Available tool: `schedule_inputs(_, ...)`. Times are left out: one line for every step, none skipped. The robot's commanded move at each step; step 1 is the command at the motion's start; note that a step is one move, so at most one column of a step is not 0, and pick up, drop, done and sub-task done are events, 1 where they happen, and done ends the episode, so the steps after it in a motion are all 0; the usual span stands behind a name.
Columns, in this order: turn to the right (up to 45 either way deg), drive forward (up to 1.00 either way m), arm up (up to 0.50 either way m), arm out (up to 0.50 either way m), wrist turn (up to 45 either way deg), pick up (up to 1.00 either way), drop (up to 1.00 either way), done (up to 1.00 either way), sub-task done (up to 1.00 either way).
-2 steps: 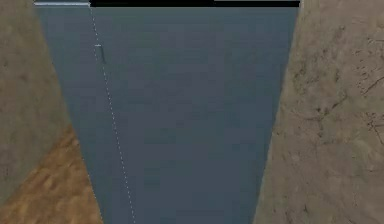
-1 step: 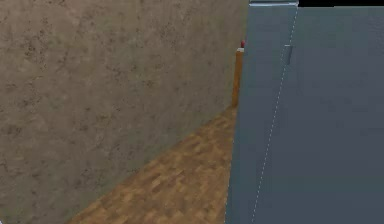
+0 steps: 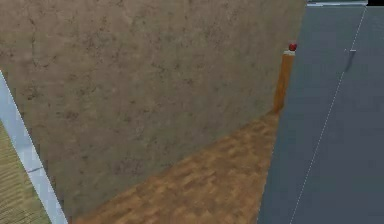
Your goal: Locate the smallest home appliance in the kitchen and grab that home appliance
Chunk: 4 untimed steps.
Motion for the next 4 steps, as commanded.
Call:
schedule_inputs(0.0, 0.95, 0.0, 0.0, 0.0, 0.0, 0.0, 0.0, 0.0)
schedule_inputs(45.0, 0.0, 0.0, 0.0, 0.0, 0.0, 0.0, 0.0, 0.0)
schedule_inputs(0.0, 1.0, 0.0, 0.0, 0.0, 0.0, 0.0, 0.0, 0.0)
schedule_inputs(9.0, 0.0, 0.0, 0.0, 0.0, 0.0, 0.0, 0.0, 0.0)
